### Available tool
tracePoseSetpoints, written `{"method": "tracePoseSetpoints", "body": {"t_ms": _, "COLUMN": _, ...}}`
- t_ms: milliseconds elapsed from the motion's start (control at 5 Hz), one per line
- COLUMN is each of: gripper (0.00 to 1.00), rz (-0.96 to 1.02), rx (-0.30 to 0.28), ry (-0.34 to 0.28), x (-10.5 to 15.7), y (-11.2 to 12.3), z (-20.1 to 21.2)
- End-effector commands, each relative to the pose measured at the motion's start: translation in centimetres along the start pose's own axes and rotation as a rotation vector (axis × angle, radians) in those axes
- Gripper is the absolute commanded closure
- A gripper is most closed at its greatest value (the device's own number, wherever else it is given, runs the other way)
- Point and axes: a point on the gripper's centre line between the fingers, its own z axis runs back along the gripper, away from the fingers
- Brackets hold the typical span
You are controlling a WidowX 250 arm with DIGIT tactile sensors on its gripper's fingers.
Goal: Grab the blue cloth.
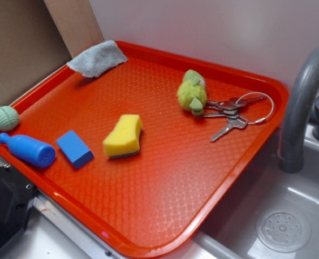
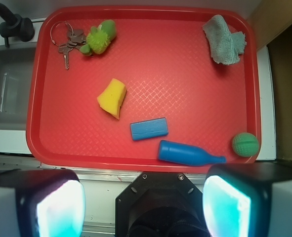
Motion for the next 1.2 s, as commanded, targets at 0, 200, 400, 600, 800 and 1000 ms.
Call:
{"method": "tracePoseSetpoints", "body": {"t_ms": 0, "gripper": 0.0, "rz": 0.0, "rx": 0.0, "ry": 0.0, "x": 0.0, "y": 0.0, "z": 0.0}}
{"method": "tracePoseSetpoints", "body": {"t_ms": 200, "gripper": 0.0, "rz": 0.139, "rx": 0.088, "ry": -0.089, "x": 4.7, "y": 2.0, "z": -3.6}}
{"method": "tracePoseSetpoints", "body": {"t_ms": 400, "gripper": 0.0, "rz": 0.24, "rx": 0.1, "ry": -0.15, "x": 9.1, "y": 3.4, "z": -6.4}}
{"method": "tracePoseSetpoints", "body": {"t_ms": 600, "gripper": 0.0, "rz": 0.316, "rx": 0.036, "ry": -0.217, "x": 11.9, "y": 4.2, "z": -9.0}}
{"method": "tracePoseSetpoints", "body": {"t_ms": 800, "gripper": 0.0, "rz": 0.316, "rx": 0.036, "ry": -0.217, "x": 11.9, "y": 4.2, "z": -9.0}}
{"method": "tracePoseSetpoints", "body": {"t_ms": 1000, "gripper": 0.0, "rz": 0.316, "rx": 0.036, "ry": -0.217, "x": 11.9, "y": 4.2, "z": -9.0}}
